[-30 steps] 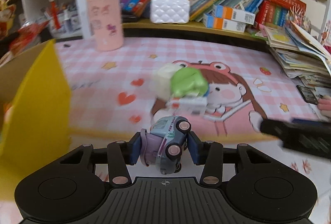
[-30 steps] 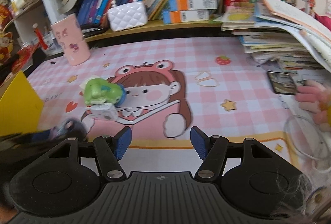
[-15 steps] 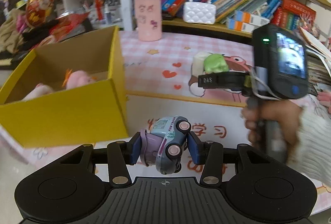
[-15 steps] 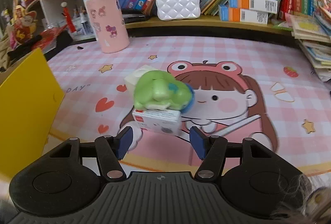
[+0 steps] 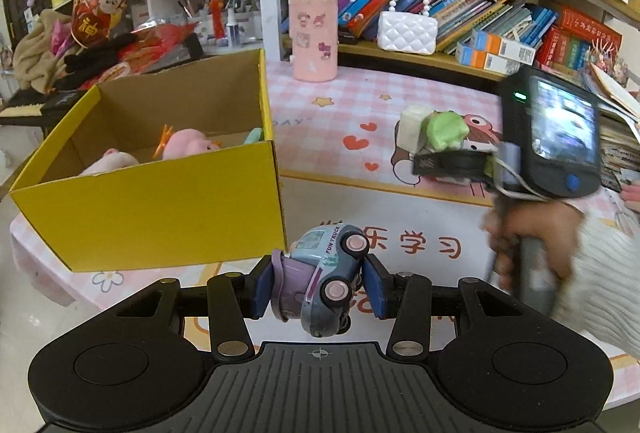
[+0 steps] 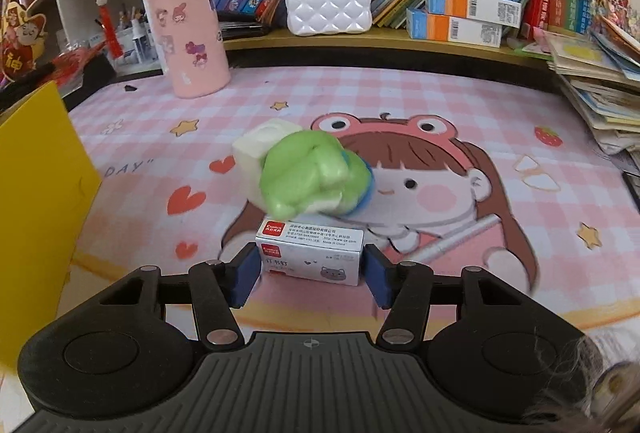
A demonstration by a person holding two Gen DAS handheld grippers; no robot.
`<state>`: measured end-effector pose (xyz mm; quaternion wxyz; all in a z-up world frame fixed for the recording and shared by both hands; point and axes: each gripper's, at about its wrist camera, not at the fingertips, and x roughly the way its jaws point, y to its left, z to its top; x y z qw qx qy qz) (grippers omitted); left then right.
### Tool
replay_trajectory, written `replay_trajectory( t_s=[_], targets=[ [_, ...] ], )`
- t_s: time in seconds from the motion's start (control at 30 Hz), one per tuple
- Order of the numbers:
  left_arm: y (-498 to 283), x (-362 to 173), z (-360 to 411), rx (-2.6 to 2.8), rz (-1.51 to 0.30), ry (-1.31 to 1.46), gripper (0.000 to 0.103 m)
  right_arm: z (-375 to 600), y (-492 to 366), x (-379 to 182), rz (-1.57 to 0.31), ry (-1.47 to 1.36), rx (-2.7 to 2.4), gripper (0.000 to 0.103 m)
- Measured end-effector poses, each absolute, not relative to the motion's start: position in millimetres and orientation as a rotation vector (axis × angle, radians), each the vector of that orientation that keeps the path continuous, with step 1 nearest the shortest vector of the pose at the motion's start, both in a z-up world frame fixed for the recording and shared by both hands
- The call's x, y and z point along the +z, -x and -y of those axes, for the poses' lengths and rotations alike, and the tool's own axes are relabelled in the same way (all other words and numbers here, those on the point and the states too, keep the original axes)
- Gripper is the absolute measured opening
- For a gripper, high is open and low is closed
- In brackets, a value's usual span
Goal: Organize objects
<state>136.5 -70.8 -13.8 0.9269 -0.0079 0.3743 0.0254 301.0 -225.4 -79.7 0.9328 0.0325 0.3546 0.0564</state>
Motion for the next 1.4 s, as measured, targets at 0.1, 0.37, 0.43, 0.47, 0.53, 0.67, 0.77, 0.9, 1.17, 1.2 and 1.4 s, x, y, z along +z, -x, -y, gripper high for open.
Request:
replay_trajectory(
  t_s=[0.1, 0.37, 0.43, 0.47, 0.53, 0.67, 0.77, 0.9, 1.17, 1.2, 1.4],
  targets=[
    [-135.9, -16.3, 67.6, 0.045, -0.767, 0.019, 0.045, 234.9, -279.7, -74.6, -0.715, -0.039, 0.123, 0.052],
    [-130.2, -19.5, 63.9, 0.028, -0.757, 0.032, 0.045, 257.2, -226.7, -69.0, -0.758, -0.031, 0.143, 0.052],
    [-126.7, -19.4, 63.1, 0.016, -0.750, 0.035, 0.045, 258.8, -212.4, -68.0, -0.773, -0.031, 0.152, 0.052],
    [-124.8, -19.2, 62.2, 0.010, -0.746, 0.037, 0.045, 258.9, -205.2, -67.0, -0.779, -0.032, 0.156, 0.052],
    [-120.0, -19.5, 60.0, -0.002, -0.738, 0.047, 0.045, 257.2, -191.7, -64.6, -0.786, -0.028, 0.163, 0.052],
    [-110.2, -19.3, 52.1, -0.032, -0.724, 0.072, 0.045, 248.0, -170.5, -59.5, -0.800, -0.001, 0.181, 0.053],
    [-101.9, -18.4, 43.4, -0.059, -0.711, 0.079, 0.045, 238.8, -155.5, -51.5, -0.784, 0.018, 0.186, 0.053],
    [-88.2, -16.9, 30.3, -0.078, -0.696, 0.089, 0.045, 226.0, -135.5, -42.2, -0.778, 0.001, 0.190, 0.053],
    [-53.4, -17.3, -3.7, -0.087, -0.692, 0.127, 0.045, 185.8, -85.2, -40.3, -0.817, 0.032, 0.241, 0.053],
    [-49.4, -17.3, -7.2, -0.090, -0.692, 0.128, 0.045, 180.3, -80.1, -39.8, -0.816, 0.039, 0.246, 0.053],
    [-29.0, -16.5, -30.8, -0.080, -0.678, 0.144, 0.045, 153.7, -57.5, -37.9, -0.809, 0.065, 0.260, 0.053]
  ],
)
